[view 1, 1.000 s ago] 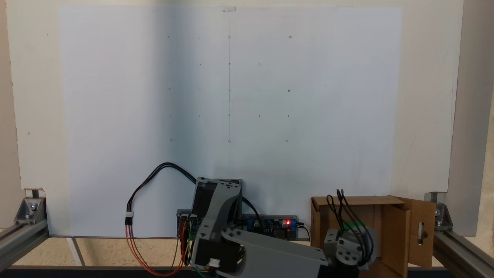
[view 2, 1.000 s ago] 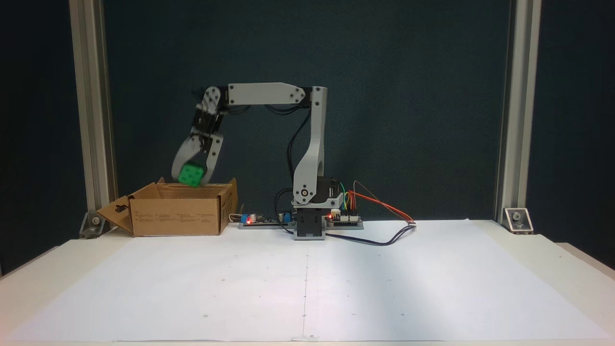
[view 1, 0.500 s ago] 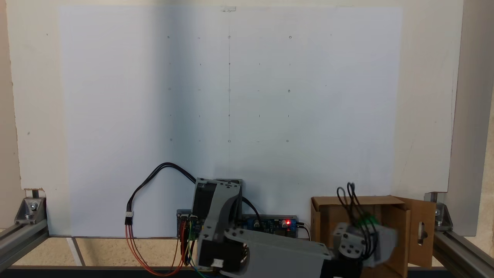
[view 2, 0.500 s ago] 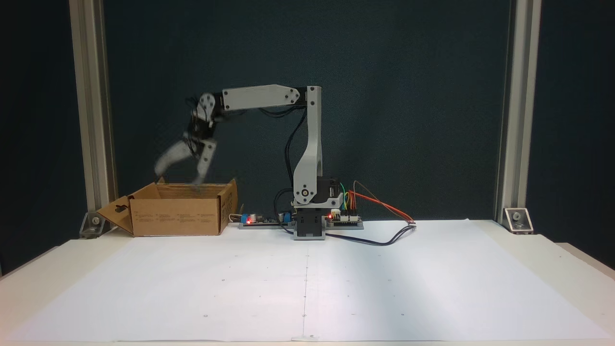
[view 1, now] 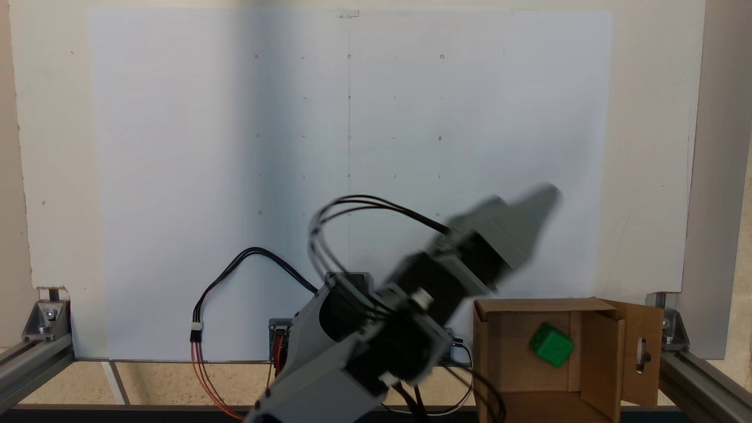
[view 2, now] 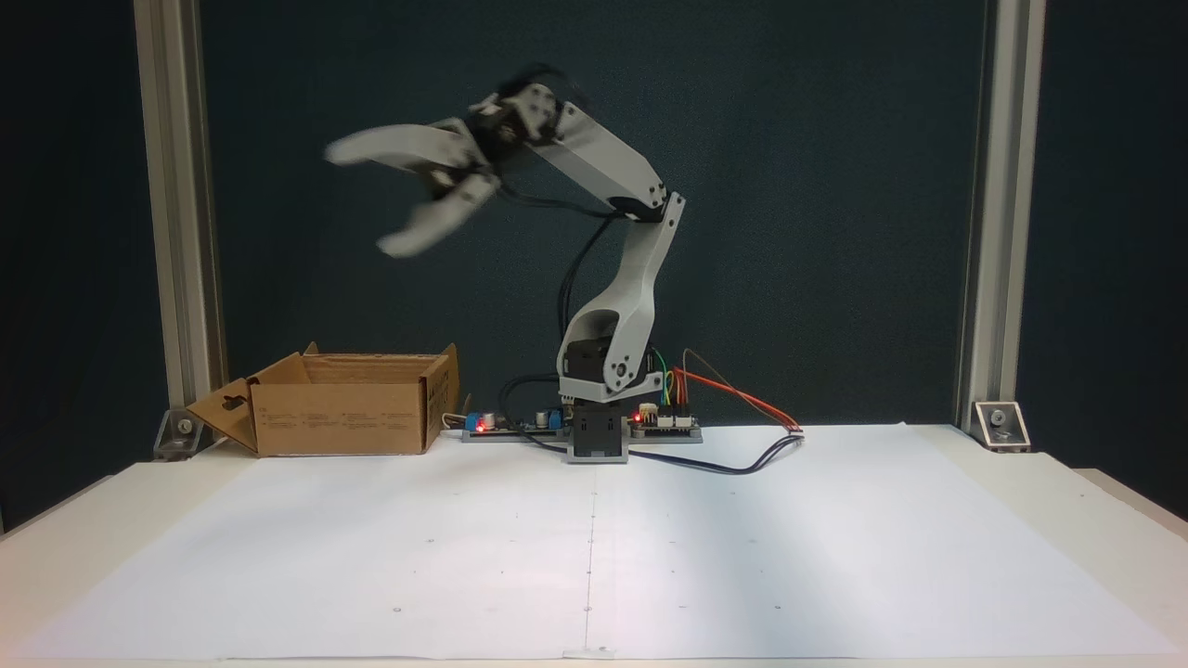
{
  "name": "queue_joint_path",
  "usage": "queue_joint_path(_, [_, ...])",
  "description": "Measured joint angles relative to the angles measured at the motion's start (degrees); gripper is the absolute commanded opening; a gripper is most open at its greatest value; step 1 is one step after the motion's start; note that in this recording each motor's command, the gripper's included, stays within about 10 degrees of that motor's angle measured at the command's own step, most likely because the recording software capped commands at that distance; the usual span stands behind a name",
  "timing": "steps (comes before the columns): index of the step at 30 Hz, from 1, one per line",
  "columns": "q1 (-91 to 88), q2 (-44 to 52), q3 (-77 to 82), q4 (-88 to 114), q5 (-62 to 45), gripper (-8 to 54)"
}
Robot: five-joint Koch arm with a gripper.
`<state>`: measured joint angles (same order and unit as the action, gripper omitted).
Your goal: Grasp a green dice and put it in the bin.
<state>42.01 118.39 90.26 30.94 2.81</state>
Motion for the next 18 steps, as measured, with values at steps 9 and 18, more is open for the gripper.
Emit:
queue_joint_path(9, [-36.91, 0.53, 13.62, -4.22, 0.0, 44.0])
queue_joint_path(18, [-42.8, 10.63, 31.82, -28.21, 0.09, 44.3])
